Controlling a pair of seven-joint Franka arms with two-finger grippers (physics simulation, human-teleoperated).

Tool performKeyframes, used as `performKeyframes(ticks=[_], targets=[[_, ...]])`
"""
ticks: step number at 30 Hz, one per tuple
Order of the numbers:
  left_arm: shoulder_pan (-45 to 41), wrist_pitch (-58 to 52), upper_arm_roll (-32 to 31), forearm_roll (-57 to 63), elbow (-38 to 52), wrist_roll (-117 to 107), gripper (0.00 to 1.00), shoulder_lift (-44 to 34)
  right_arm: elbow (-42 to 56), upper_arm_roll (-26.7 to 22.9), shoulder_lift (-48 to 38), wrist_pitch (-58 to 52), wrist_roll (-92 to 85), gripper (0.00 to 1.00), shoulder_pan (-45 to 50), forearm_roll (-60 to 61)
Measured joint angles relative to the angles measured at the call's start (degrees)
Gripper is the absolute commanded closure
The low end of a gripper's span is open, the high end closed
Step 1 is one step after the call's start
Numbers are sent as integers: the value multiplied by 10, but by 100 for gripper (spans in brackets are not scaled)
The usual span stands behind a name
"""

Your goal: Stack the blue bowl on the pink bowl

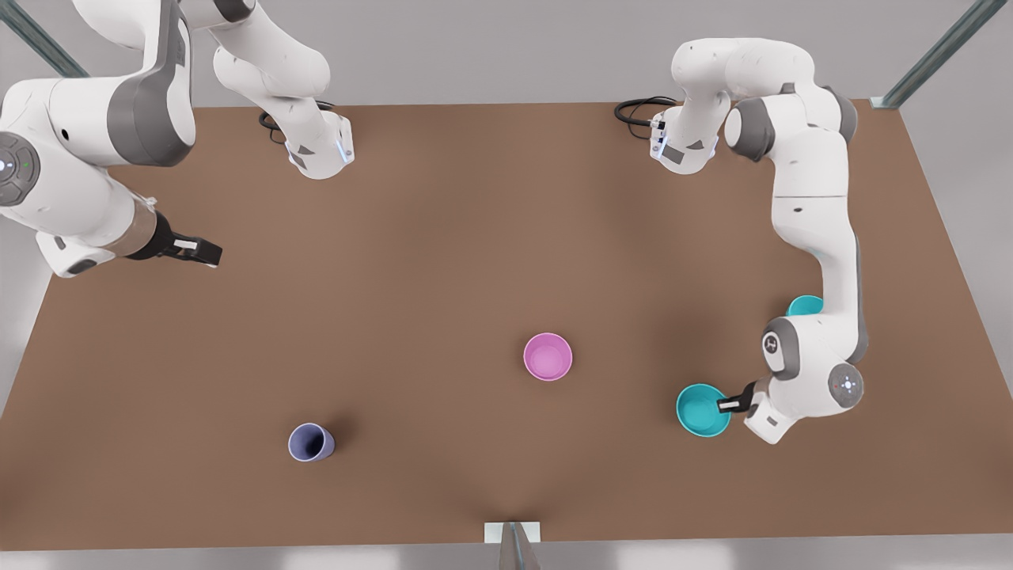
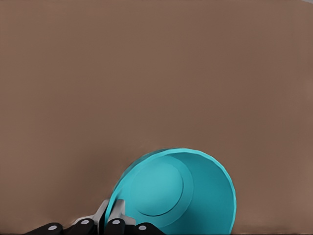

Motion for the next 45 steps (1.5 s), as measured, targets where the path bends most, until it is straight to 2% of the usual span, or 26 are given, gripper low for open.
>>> performKeyframes(ticks=[5,8,14,29,33,45], targets=[[-14,-44,-100,-2,40,-52,79,-22,-1,-1,1,-1,-20,0,-1,0],[-81,-65,-119,14,68,-103,79,-33,-2,-1,1,0,-29,0,-1,0],[-145,-81,-123,60,64,-193,79,-9,-3,-1,0,0,-44,0,-3,0],[-161,-83,-126,71,35,-329,79,-10,-5,-2,1,2,-65,0,-3,0],[-161,-65,-131,69,-2,-352,79,-21,-5,-2,1,2,-68,0,-3,0],[-160,-39,-141,72,-28,-404,79,-29,-6,-2,2,2,-74,0,-3,0]])
